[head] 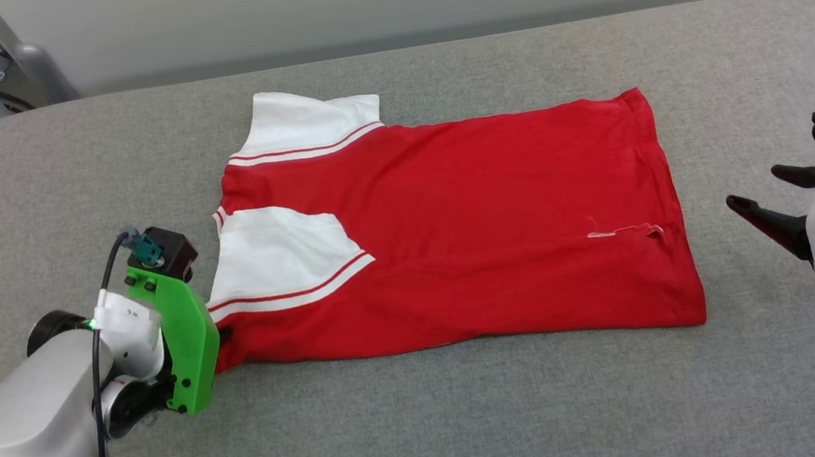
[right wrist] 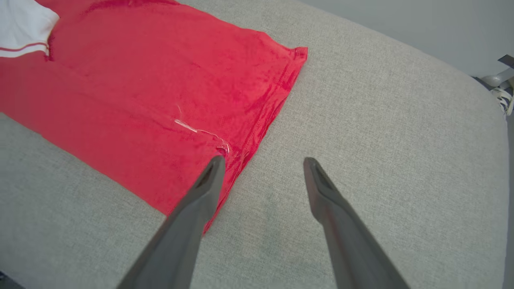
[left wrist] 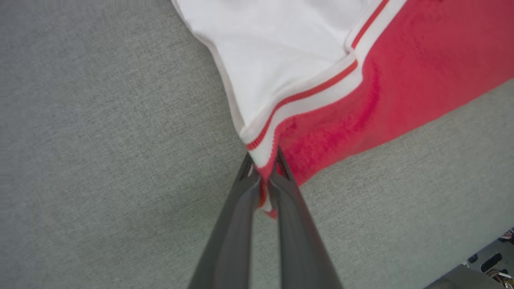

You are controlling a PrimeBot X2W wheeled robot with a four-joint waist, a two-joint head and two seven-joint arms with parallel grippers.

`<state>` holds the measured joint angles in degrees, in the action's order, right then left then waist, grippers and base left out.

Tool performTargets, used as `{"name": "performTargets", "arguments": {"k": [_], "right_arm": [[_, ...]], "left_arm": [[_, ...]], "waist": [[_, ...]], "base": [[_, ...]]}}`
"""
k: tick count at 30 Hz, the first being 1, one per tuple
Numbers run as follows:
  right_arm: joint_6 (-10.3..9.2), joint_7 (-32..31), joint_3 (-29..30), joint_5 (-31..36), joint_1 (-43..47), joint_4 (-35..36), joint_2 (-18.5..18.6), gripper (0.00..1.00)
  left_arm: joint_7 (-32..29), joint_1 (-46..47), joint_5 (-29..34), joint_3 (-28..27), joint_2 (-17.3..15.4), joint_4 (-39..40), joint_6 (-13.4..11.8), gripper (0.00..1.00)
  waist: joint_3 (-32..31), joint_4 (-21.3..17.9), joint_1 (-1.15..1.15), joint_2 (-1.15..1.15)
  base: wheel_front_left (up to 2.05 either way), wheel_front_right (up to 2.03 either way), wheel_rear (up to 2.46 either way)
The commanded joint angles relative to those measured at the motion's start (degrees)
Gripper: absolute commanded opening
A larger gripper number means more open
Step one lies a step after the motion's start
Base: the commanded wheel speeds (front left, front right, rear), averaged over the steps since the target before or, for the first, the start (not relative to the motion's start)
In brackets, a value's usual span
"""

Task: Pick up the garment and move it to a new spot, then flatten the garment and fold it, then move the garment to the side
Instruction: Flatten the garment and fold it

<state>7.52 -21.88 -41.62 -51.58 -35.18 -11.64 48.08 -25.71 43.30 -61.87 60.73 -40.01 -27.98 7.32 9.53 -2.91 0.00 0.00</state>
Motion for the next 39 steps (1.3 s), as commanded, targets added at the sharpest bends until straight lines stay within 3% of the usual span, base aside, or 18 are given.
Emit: {"name": "performTargets", "arguments": {"k": [1,6,12,28,29,30,39], "right_arm": [[-0.03,-2.54,-0.45,-1.31,-0.85,0.75,0.20,1.00],[-0.03,-11.47,-1.29,-3.64,-1.90,0.25,-0.08,1.00],[-0.03,-15.48,-2.25,-3.63,-1.38,-3.48,-3.63,1.00],[-0.03,-11.32,-9.98,-2.77,1.55,-15.45,-12.24,1.00],[-0.03,-10.25,-10.34,-3.07,1.44,-15.42,-12.40,0.47],[-0.03,-9.55,-10.65,-3.38,1.34,-15.35,-12.46,0.01],[-0.03,-2.37,-12.10,-5.48,1.35,-12.91,-9.70,0.00]], "left_arm": [[0.44,0.64,1.09,0.14,-0.50,0.82,0.15,0.00],[0.99,1.35,2.49,0.60,-1.08,3.86,0.00,0.00],[1.16,2.36,3.44,0.62,-0.64,6.38,-1.13,0.00],[2.63,4.17,4.95,0.24,-0.30,7.63,-2.41,0.00],[2.80,3.92,4.88,0.29,-0.28,7.43,-2.40,0.00],[2.94,3.65,4.79,0.35,-0.28,7.23,-2.38,0.00],[5.90,-1.45,2.71,0.26,-1.70,6.29,-2.29,0.00]], "waist": [[0.09,0.05,0.00,0.00],[1.12,0.86,0.00,0.00],[3.30,2.03,0.00,0.00],[8.08,3.90,0.00,0.00],[7.78,3.79,0.00,0.00],[7.39,3.67,0.00,0.00],[1.59,1.66,0.00,0.00]], "base": [[0.00,0.00,0.00],[0.00,0.00,0.00],[0.00,0.00,0.00],[0.00,0.00,0.00],[0.00,0.00,0.00],[0.00,0.00,0.00],[0.00,0.00,0.00]]}}
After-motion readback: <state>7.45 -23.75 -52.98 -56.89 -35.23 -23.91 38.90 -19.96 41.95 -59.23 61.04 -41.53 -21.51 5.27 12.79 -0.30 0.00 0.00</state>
